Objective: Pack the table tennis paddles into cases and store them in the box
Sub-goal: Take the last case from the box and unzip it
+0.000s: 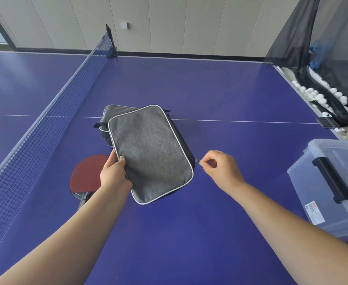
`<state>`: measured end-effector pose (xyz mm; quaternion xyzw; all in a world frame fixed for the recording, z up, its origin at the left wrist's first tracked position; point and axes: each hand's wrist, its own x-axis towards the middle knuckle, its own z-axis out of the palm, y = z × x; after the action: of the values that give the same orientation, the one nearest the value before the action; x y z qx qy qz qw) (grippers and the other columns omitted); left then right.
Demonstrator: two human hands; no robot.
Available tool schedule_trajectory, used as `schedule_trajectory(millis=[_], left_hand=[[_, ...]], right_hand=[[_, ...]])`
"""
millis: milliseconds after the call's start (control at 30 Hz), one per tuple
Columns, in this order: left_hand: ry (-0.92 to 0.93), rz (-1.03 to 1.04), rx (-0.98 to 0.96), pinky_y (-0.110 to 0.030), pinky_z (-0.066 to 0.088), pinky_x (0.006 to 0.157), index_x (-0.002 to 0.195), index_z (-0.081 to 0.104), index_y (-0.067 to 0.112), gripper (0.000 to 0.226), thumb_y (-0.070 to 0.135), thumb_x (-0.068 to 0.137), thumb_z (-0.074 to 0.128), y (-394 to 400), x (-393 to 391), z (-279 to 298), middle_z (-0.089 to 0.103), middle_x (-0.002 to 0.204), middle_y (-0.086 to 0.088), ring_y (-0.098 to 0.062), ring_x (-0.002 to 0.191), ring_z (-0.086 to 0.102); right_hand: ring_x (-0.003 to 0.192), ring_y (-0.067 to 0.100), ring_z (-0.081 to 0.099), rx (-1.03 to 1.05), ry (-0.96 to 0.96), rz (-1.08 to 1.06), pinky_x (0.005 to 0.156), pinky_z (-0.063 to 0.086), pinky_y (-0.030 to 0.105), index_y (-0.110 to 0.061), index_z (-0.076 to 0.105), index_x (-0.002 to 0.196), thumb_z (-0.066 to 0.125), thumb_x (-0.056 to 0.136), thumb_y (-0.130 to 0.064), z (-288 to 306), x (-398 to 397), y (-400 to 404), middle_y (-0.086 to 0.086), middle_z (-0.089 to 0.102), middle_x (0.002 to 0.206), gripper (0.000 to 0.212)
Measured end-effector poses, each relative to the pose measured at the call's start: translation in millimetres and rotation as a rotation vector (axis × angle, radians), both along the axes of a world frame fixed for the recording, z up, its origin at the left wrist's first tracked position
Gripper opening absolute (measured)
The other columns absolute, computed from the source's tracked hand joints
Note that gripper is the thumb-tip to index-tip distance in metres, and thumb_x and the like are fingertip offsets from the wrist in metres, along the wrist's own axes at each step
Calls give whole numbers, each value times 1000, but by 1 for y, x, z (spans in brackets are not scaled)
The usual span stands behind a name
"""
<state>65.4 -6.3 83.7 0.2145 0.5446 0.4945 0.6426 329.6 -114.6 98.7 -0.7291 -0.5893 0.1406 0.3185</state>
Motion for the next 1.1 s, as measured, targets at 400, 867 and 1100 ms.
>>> schedule_trajectory(millis=[400,867,1100], left_hand=[[464,-486,363,-41,60,71,142,27,60,82,10,91,67,-16,-4,20,68,111,-2,-17,95,70],[224,-417,242,-39,61,68,140,52,30,70,-5,83,71,-18,-5,17,59,128,-6,-15,93,71],[176,-255,230,-48,61,73,143,48,25,71,-6,84,70,-20,4,16,58,128,-1,-17,94,70]], right_hand=[[67,9,59,42,59,-157,55,45,20,-17,62,76,63,89,-13,4,13,-3,-8,61,74,14],[69,12,62,22,71,-189,56,49,23,-20,62,79,63,91,-16,9,16,2,-8,62,75,13],[69,16,65,30,117,-192,58,53,31,-20,62,78,64,91,-17,6,7,1,-5,63,75,13]])
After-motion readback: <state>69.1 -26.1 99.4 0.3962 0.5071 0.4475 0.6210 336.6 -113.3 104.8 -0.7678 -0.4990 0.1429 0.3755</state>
